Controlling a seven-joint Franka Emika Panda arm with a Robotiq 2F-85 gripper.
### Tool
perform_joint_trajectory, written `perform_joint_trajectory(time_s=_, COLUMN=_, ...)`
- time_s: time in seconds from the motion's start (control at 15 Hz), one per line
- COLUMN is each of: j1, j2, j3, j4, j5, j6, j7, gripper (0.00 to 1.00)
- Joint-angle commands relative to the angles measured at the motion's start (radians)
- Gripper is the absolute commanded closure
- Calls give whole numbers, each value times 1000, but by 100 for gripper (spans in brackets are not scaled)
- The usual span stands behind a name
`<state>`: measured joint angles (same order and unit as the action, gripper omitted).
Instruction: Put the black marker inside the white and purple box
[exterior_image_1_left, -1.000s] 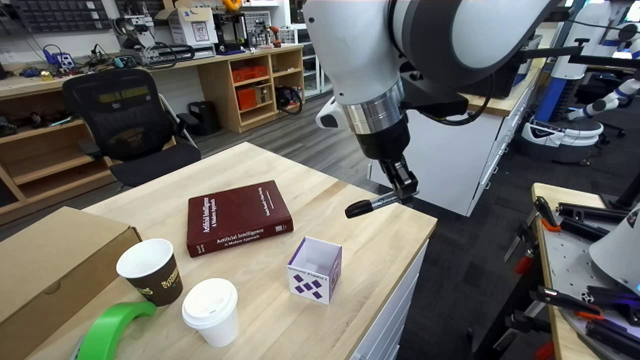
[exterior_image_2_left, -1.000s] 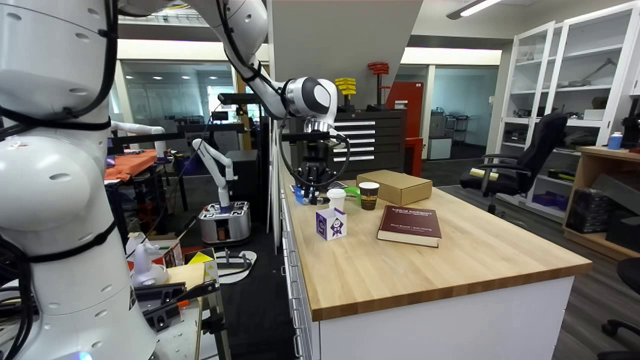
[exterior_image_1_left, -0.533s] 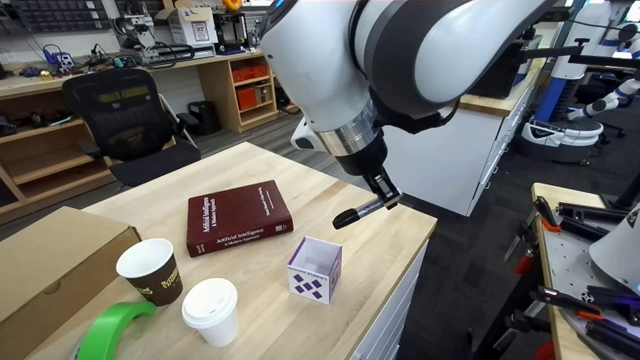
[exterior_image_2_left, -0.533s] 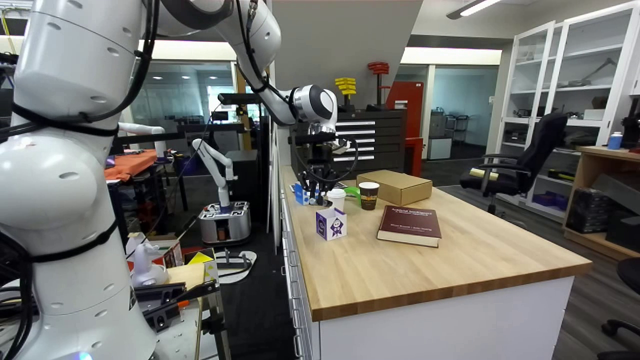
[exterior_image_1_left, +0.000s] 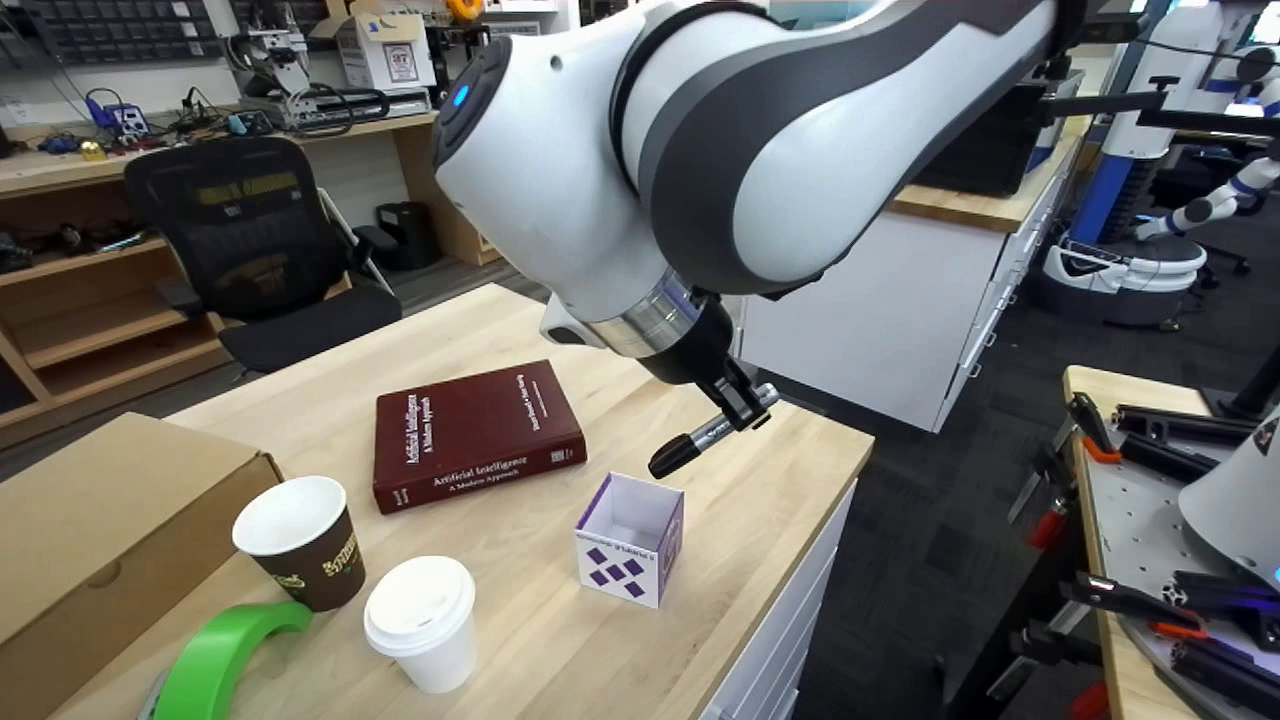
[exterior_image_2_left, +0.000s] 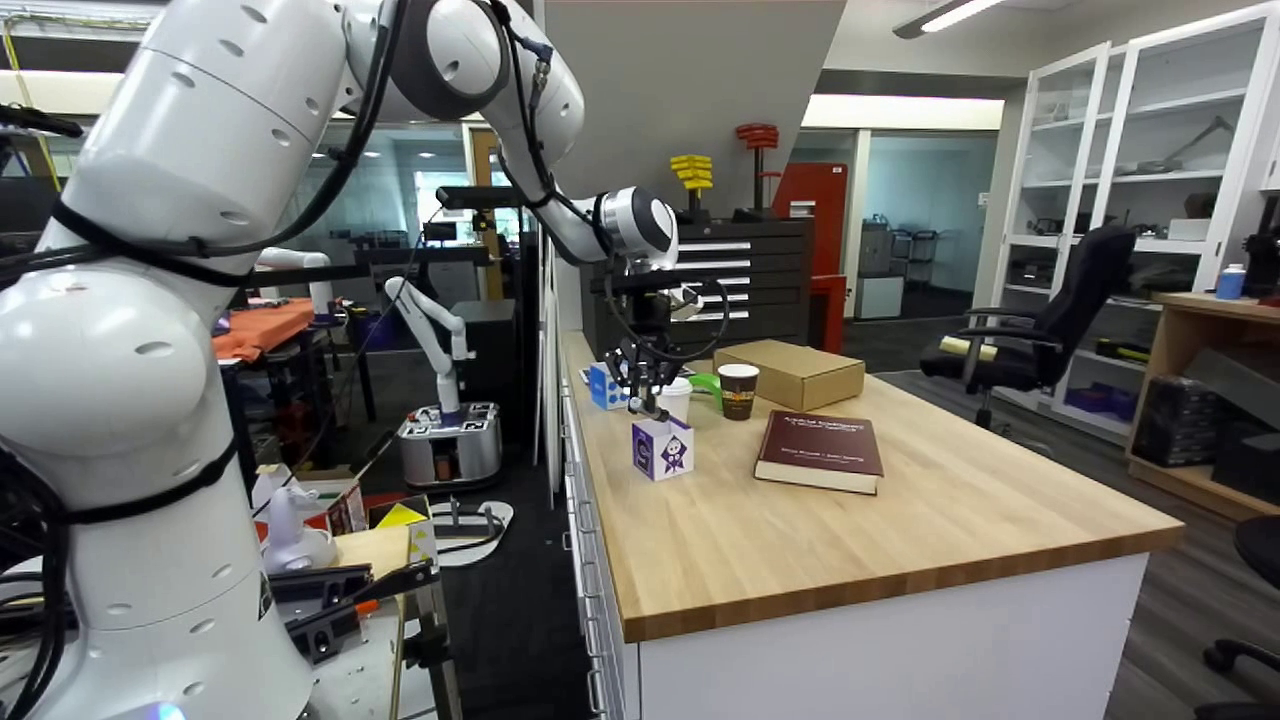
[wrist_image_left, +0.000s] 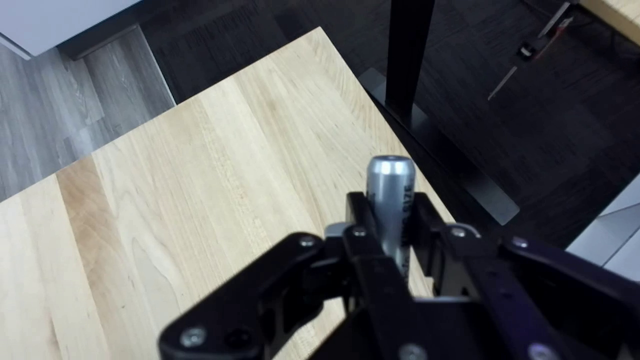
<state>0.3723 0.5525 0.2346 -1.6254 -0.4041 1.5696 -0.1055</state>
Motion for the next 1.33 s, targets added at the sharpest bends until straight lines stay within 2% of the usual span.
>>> perform_joint_trajectory(time_s=0.0, j1=47, j2=85, j3=-11, j4=126, j5=-43, j6=-108, j7=-35, gripper=94)
perform_joint_trajectory(time_s=0.67, j1=113, j2=258, j3=-17, j4=324, j5=-89, j6=-205, j7=-116, gripper=93)
perform_joint_trajectory(time_s=0.73, j1=115, j2=270, j3=-18, j4=340, j5=-88, j6=-208, j7=-120, gripper=51)
perform_joint_trajectory(time_s=0.8, j1=114, j2=275, j3=-17, j4=349, j5=-87, j6=-203, j7=-128, gripper=50)
perform_joint_trajectory(time_s=0.87, j1=111, j2=276, j3=-17, j4=355, j5=-83, j6=-197, j7=-133, gripper=45)
perform_joint_trajectory(time_s=1.27, j1=50, j2=208, j3=4, j4=326, j5=-40, j6=-124, j7=-141, gripper=7)
